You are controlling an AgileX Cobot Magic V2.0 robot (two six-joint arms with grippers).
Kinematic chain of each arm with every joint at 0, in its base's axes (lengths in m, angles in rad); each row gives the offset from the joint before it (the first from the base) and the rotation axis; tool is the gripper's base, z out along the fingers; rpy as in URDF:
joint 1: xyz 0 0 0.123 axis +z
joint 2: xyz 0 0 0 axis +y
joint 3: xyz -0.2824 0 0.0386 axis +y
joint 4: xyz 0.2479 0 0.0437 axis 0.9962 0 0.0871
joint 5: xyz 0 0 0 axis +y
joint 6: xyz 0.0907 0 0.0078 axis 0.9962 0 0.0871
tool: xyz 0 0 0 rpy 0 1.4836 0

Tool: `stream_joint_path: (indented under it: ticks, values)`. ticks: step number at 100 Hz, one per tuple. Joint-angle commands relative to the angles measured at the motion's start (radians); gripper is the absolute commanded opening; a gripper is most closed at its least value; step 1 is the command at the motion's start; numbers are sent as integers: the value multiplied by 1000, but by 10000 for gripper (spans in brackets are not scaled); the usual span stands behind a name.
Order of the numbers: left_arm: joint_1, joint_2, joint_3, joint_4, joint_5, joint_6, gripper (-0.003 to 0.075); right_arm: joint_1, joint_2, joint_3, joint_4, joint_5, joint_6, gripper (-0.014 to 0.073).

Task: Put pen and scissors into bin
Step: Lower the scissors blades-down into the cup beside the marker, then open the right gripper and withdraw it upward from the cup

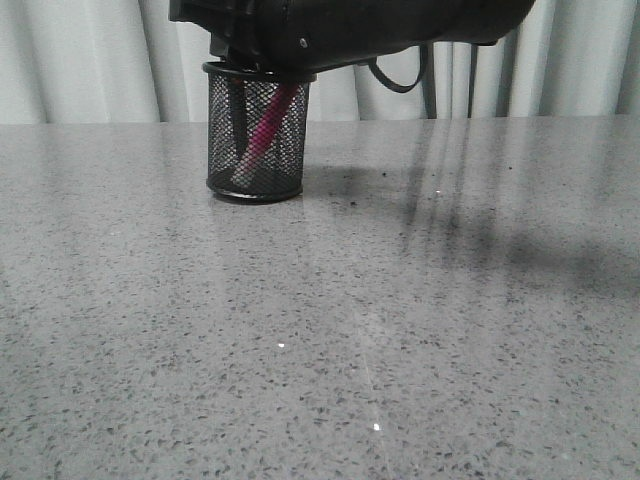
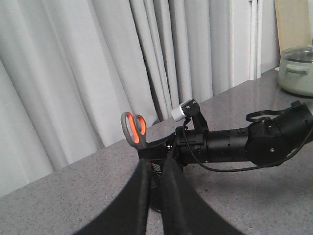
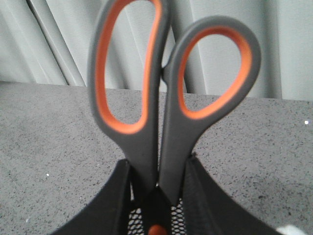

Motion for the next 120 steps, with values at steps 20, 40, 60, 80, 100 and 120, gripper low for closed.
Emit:
stream_joint_path:
  ticks: [20, 40, 60, 80, 100, 120]
  values:
    - [-7, 10, -23, -8, -63, -3, 29, 5, -81, -22, -4, -9, 8, 46]
    - [-7, 6, -23, -17, -63, -3, 29, 5, -81, -22, -4, -3, 8, 343]
    - [-7, -18, -23, -19, -63, -3, 29, 6, -94, -22, -4, -3, 8, 396]
    - [-7, -36, -23, -19, -62, -3, 29, 6, -127, -22, -4, -21, 8, 396]
    - [-7, -36, -23, -19, -59, -3, 29, 6, -154, -22, -6, -14, 8, 395]
    - [-7, -36, -23, -19, -59, -3, 29, 6, -188, -22, -10, -14, 6, 395]
